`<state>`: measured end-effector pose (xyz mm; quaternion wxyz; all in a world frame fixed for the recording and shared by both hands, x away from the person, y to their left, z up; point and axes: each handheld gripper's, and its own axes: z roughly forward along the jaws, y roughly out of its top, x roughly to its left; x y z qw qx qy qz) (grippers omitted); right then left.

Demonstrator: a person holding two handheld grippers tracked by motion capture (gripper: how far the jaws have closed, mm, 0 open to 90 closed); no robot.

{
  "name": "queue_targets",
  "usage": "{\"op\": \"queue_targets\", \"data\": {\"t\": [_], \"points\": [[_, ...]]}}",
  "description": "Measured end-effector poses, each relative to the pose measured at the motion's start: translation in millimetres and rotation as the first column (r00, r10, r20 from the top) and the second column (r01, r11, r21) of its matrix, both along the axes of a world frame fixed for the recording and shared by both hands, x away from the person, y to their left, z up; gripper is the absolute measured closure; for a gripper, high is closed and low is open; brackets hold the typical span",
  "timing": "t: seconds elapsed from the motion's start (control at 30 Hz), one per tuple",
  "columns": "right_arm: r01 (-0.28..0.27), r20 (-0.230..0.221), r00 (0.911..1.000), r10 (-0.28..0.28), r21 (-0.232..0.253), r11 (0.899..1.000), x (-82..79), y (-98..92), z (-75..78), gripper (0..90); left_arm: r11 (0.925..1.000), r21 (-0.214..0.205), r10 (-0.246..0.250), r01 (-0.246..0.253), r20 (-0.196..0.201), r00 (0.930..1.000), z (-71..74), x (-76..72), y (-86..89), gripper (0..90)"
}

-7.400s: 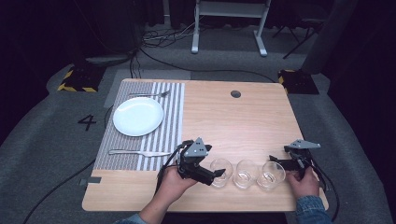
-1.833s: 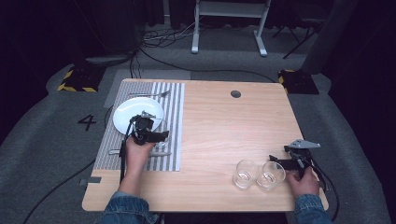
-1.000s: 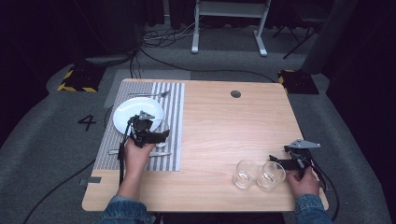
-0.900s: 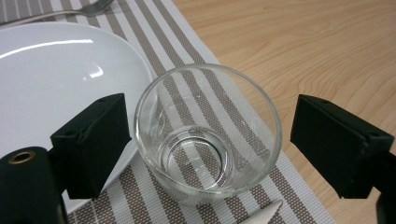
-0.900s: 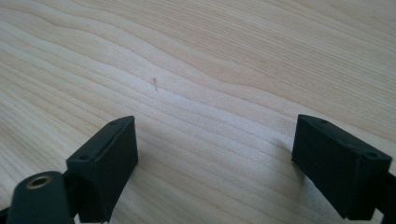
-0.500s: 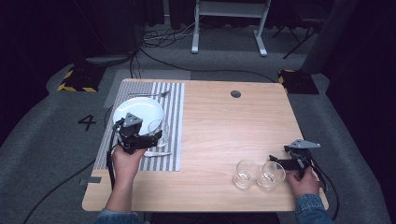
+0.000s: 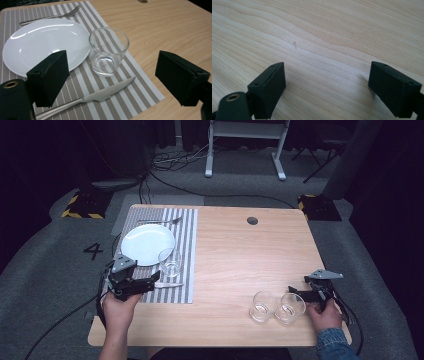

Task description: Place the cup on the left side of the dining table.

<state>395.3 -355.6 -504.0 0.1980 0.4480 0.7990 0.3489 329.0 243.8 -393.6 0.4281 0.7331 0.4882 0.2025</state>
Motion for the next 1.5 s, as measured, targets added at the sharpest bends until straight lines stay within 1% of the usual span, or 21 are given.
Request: {"op": "queue_targets", "data": {"t": [0.03, 0.17, 0.33, 0.4, 0.5, 0.6, 0.73, 0.87, 0.97, 1.03, 1.13, 1.2, 1.4, 1.5], "points": [[0.0, 0.0, 1.0, 0.0, 0.0, 1.0, 0.0, 0.0, 0.0, 14.4, 0.9999, -0.016, -0.002, 0.002, 0.003, 1.0, -0.2, -4.0, 2.5, 12.3], [-0.002, -0.001, 1.0, 0.002, 0.001, 1.0, 0.3, 0.0, 0.0, 14.3, 0.9998, -0.018, 0.012, -0.012, 0.009, 0.9999, -0.6, -14.7, 9.6, 12.3], [-0.002, -0.001, 1.0, 0.002, 0.0, 1.0, 0.4, 0.0, 0.1, 14.3, 0.9987, -0.024, 0.045, -0.045, 0.01, 0.9989, -1.6, -31.0, 23.8, 12.4], [-0.003, -0.002, 1.0, 0.003, 0.001, 1.0, 0.4, -0.1, 0.1, 14.3, 0.9978, -0.034, 0.057, -0.057, 0.006, 0.9983, -2.5, -37.8, 28.6, 12.5], [-0.006, -0.002, 1.0, 0.006, 0.001, 1.0, 0.7, -0.1, 0.1, 14.3, 0.9973, -0.034, 0.065, -0.065, 0.0, 0.9979, -3.9, -46.2, 32.6, 12.9], [-0.005, -0.003, 1.0, 0.005, 0.002, 1.0, 0.8, 0.0, 0.2, 14.3, 0.9978, -0.022, 0.062, -0.062, -0.008, 0.998, -5.8, -54.8, 34.9, 13.0], [-0.006, -0.003, 1.0, 0.006, 0.002, 1.0, 1.0, 0.0, 0.2, 14.3, 0.9996, -0.003, 0.028, -0.028, -0.022, 0.9994, -9.6, -64.3, 35.3, 13.4], [-0.007, -0.003, 1.0, 0.007, 0.003, 1.0, 1.1, 0.0, 0.1, 14.3, 0.9998, 0.016, 0.012, -0.011, -0.052, 0.9986, -14.4, -71.7, 36.2, 13.4], [-0.007, -0.003, 1.0, 0.007, 0.002, 1.0, 1.1, 0.0, 0.1, 14.3, 0.9995, 0.032, 0.006, -0.003, -0.086, 0.9963, -20.1, -74.8, 37.9, 13.4], [-0.007, -0.003, 1.0, 0.007, 0.002, 1.0, 1.1, 0.0, 0.2, 14.3, 0.9995, 0.032, 0.008, -0.005, -0.103, 0.9946, -25.1, -75.7, 40.2, 13.4], [-0.008, -0.003, 1.0, 0.008, 0.002, 1.0, 1.3, 0.0, 0.2, 14.3, 0.9996, 0.026, -0.003, 0.007, -0.126, 0.992, -34.6, -75.3, 45.6, 14.0], [-0.011, -0.002, 0.9999, 0.011, 0.002, 1.0, 1.5, 0.0, 0.1, 14.3, 0.9995, 0.032, 0.0, 0.004, -0.147, 0.9892, -41.9, -75.2, 48.9, 14.0], [-0.013, -0.002, 0.9999, 0.013, 0.001, 1.0, 1.8, 0.0, 0.1, 14.3, 0.9996, 0.028, -0.002, 0.007, -0.18, 0.9837, -58.1, -73.9, 57.1, 14.0], [-0.013, -0.001, 0.9999, 0.013, 0.001, 1.0, 1.8, 0.1, 0.1, 14.3, 0.9999, 0.017, 0.006, -0.003, -0.197, 0.9804, -67.3, -71.3, 61.3, 14.0]]}}
